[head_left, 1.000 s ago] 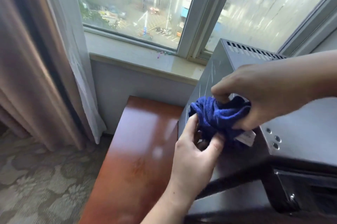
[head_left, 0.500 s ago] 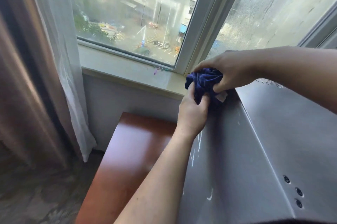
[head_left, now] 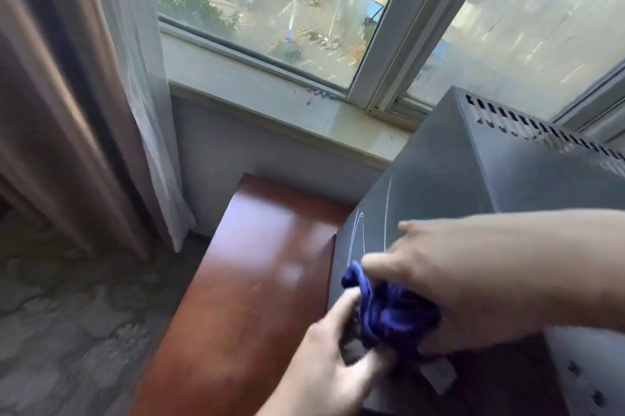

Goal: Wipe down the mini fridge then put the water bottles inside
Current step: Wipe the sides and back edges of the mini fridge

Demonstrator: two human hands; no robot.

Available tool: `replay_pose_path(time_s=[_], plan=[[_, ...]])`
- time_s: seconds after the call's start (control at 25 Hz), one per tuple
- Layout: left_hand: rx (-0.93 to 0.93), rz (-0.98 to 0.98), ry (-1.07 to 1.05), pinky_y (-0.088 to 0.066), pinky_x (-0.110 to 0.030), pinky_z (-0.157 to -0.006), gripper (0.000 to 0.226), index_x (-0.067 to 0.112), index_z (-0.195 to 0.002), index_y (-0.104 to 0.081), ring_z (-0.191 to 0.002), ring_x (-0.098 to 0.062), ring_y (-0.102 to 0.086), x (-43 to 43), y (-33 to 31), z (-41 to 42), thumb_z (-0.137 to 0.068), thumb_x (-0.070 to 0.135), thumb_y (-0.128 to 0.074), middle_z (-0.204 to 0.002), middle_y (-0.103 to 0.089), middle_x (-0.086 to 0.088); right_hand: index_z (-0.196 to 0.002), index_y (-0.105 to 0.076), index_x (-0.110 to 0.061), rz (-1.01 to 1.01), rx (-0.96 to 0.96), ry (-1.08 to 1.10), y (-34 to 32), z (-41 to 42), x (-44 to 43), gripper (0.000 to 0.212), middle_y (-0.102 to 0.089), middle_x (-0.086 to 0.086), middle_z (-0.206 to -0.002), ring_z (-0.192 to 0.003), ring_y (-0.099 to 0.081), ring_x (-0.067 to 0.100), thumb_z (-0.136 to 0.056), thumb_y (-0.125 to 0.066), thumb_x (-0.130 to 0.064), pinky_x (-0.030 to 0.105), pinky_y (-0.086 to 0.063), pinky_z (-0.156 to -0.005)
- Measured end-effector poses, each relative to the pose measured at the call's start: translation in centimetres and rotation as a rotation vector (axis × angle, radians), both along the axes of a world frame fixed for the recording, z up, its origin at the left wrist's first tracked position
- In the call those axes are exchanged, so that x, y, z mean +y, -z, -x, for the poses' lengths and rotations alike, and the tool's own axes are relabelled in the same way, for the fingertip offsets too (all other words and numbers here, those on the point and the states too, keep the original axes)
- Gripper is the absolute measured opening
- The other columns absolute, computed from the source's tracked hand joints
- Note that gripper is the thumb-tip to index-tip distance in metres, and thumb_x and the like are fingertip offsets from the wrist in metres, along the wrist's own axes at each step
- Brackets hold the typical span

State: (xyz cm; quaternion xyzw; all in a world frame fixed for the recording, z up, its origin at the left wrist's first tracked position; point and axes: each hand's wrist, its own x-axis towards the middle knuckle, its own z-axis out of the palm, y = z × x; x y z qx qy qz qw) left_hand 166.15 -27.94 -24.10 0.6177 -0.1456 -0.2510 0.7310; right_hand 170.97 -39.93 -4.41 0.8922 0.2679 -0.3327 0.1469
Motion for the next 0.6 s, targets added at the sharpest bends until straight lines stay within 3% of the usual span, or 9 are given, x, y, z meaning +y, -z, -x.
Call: replay_pose_path(time_s=[0.12, 0.16, 0.2, 0.28, 0.44, 0.6], plan=[[0.034, -0.107, 0.016, -0.041, -0.015, -0.110, 0.028, 0.041, -0.102, -0.067, -0.092, 0.034, -0.057, -0.2, 0.1, 4.4, -0.103, 0.015, -0.058, -0.089, -0.062, 0.054, -0.084, -0.020, -0.031, 0.032, 0.129, -0.027, 0.6, 1.8, 1.3, 0.041, -0.048, -0.004, -0.079, -0.082, -0.049, 0.029, -0.082, -0.060, -0.040, 0.050, -0.054, -0.082], [0.039, -0.140, -0.027, -0.045, -0.012, -0.104, 0.030, 0.048, -0.106, -0.068, -0.095, 0.030, -0.060, -0.2, -0.7, 4.5, -0.100, 0.019, -0.061, -0.094, -0.065, 0.050, -0.086, -0.021, -0.032, 0.050, 0.133, -0.025, 0.2, 1.1, 1.6, 0.040, -0.048, -0.004, -0.080, -0.084, -0.050, 0.028, -0.082, -0.060, -0.039, 0.050, -0.054, -0.080], [0.061, -0.110, -0.104, -0.050, -0.015, -0.099, 0.037, 0.054, -0.114, -0.066, -0.099, 0.018, -0.068, -0.3, -2.0, 3.8, -0.095, 0.022, -0.068, -0.100, -0.073, 0.035, -0.090, -0.027, -0.033, 0.060, 0.116, -0.026, -0.3, 0.2, 1.6, 0.039, -0.052, -0.004, -0.081, -0.085, -0.055, 0.028, -0.078, -0.063, -0.040, 0.049, -0.055, -0.076], [-0.015, -0.028, -0.194, -0.055, -0.024, -0.098, 0.052, 0.052, -0.129, -0.063, -0.111, 0.000, -0.072, -0.4, -3.2, 1.4, -0.090, 0.020, -0.073, -0.114, -0.078, 0.015, -0.093, -0.038, -0.036, 0.076, 0.063, -0.001, -2.0, -2.1, 1.3, 0.039, -0.059, -0.005, -0.084, -0.085, -0.061, 0.023, -0.068, -0.067, -0.045, 0.046, -0.056, -0.072], [-0.256, 0.051, -0.324, -0.054, -0.036, -0.102, 0.040, 0.041, -0.134, -0.060, -0.119, -0.010, -0.068, -4.9, -7.6, -8.5, -0.097, 0.026, -0.064, -0.122, -0.074, 0.009, -0.101, -0.052, -0.043, 0.006, -0.169, 0.249, -7.2, -8.1, -2.4, 0.044, -0.068, -0.010, -0.079, -0.071, -0.064, 0.005, -0.063, -0.073, -0.037, 0.040, -0.057, -0.070], [-0.395, -0.018, -0.297, -0.053, -0.036, -0.091, 0.038, 0.031, -0.136, -0.058, -0.109, -0.020, -0.069, -8.4, -10.6, -17.9, -0.098, 0.031, -0.059, -0.114, -0.076, 0.001, -0.118, -0.051, -0.039, -0.060, -0.485, 0.336, -9.0, -12.4, -5.9, 0.053, -0.069, 0.000, -0.085, -0.074, -0.063, 0.018, -0.071, -0.075, -0.029, 0.044, -0.056, -0.075]])
